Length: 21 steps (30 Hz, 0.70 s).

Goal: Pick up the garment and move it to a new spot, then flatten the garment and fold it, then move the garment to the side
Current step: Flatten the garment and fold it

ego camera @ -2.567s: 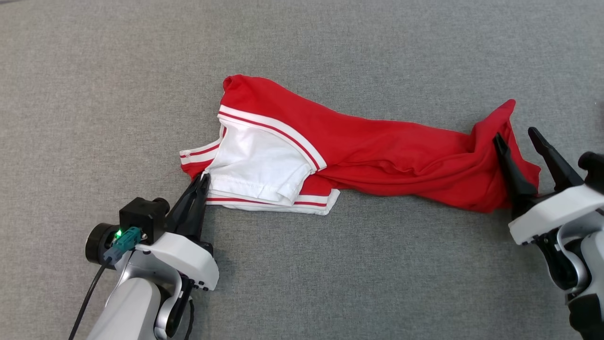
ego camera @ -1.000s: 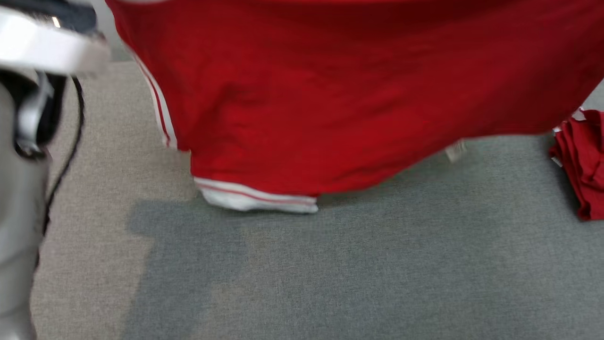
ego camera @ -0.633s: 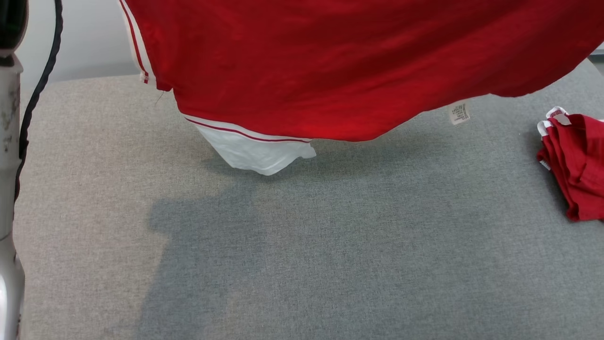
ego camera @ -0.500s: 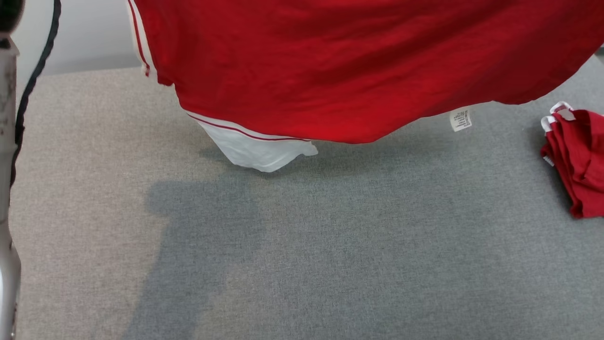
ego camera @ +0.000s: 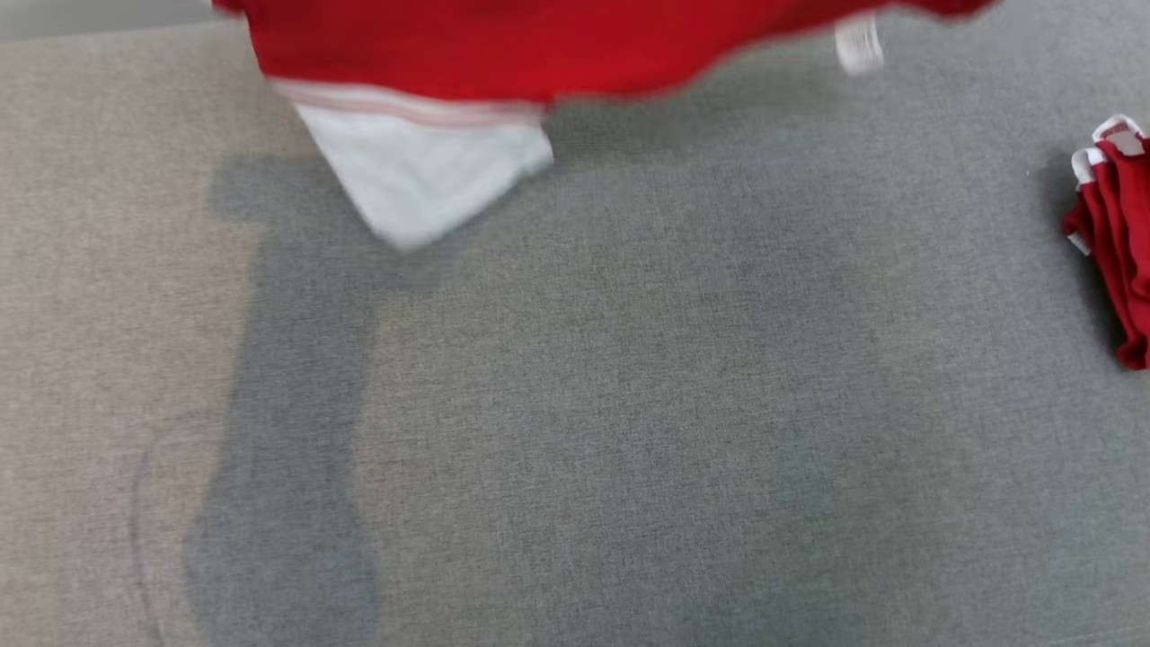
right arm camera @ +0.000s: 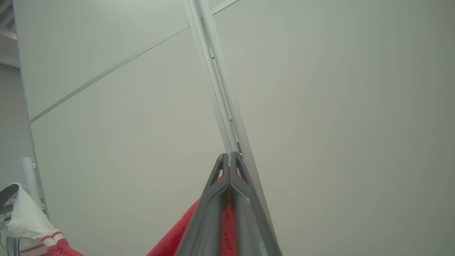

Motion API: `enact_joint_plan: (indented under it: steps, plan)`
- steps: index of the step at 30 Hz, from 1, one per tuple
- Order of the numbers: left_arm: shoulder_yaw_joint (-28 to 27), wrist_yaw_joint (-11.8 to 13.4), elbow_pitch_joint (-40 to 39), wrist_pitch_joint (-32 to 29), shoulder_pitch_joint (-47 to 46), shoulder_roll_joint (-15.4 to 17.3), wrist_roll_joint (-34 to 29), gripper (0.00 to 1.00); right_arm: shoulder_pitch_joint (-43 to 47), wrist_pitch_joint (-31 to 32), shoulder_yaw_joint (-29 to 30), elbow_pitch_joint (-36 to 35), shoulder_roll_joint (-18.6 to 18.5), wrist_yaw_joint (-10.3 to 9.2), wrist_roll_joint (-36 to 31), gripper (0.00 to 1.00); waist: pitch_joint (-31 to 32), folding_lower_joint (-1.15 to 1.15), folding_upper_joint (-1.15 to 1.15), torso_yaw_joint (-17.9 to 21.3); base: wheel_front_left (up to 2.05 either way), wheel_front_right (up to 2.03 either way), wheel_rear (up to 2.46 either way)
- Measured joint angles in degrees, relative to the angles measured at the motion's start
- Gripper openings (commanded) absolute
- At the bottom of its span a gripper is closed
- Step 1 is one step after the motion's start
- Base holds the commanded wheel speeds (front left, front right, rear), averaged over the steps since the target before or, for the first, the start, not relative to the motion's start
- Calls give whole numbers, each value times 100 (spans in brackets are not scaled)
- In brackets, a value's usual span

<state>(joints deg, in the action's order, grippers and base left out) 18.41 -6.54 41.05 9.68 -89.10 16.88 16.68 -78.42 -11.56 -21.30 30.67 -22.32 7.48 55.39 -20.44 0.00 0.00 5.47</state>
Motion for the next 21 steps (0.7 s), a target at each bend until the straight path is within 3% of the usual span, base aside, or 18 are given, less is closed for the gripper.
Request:
enact_joint_plan:
  steps: [7,11,17,21]
  plan:
    - [-252,290,735,486,-944,-112,-46,0,-911,-320,281,776,621,-1,-316,0,-210,0,0,108,0,0,0]
    - [-321,213,1104,532,-1235,-210,66,0,-983,-344,401,978,907,-1,-679,0,-309,0,0,102,0,0,0]
    - [-467,20,2257,528,-332,-639,561,0,-410,-344,-56,1789,1213,0,-880,0,-565,0,0,-48,0,0,0]
    - [-240,-47,2647,537,263,-745,498,0,-37,-343,-233,2139,1292,0,-803,0,-753,0,0,-143,0,0,0]
